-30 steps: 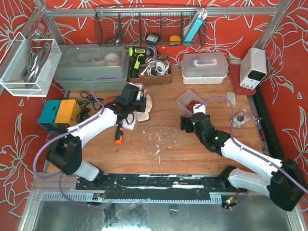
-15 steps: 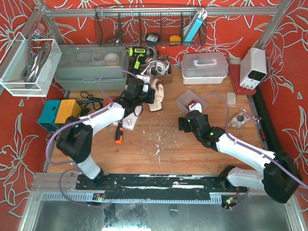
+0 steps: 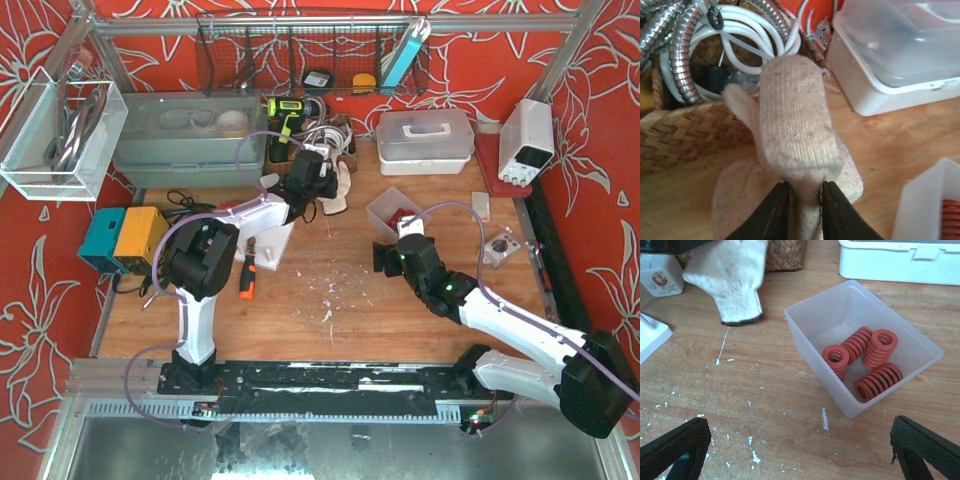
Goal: Install the large spring
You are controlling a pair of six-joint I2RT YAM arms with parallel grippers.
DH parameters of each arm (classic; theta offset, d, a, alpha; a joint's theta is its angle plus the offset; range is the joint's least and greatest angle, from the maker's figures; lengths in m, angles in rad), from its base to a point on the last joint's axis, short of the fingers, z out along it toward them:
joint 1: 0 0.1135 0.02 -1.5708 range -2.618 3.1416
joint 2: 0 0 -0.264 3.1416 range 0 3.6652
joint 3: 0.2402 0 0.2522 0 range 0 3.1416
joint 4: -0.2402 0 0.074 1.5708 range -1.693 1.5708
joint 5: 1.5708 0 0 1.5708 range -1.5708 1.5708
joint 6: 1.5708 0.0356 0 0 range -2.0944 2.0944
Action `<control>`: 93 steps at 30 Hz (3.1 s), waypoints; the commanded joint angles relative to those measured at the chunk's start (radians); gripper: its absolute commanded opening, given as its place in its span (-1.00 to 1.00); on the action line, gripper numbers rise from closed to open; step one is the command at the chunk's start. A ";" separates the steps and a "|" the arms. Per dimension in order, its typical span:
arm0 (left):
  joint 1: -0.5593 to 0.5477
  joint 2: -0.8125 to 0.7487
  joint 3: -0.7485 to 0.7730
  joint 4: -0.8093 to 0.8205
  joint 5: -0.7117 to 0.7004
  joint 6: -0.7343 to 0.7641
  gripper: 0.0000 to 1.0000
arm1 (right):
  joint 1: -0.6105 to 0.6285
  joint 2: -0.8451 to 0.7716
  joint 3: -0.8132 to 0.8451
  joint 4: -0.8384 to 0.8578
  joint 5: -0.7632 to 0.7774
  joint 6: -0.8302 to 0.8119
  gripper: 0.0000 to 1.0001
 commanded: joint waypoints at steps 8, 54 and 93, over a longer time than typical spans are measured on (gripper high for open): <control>-0.002 0.031 0.045 -0.080 -0.117 0.052 0.39 | 0.006 0.015 -0.012 0.020 -0.007 -0.015 0.96; -0.003 -0.822 -0.816 -0.565 -0.303 -0.397 0.38 | 0.048 0.005 -0.080 0.286 -0.429 -0.098 0.94; -0.003 -0.656 -0.821 -0.436 -0.276 -0.267 -0.38 | 0.058 -0.035 -0.092 0.271 -0.354 -0.107 0.94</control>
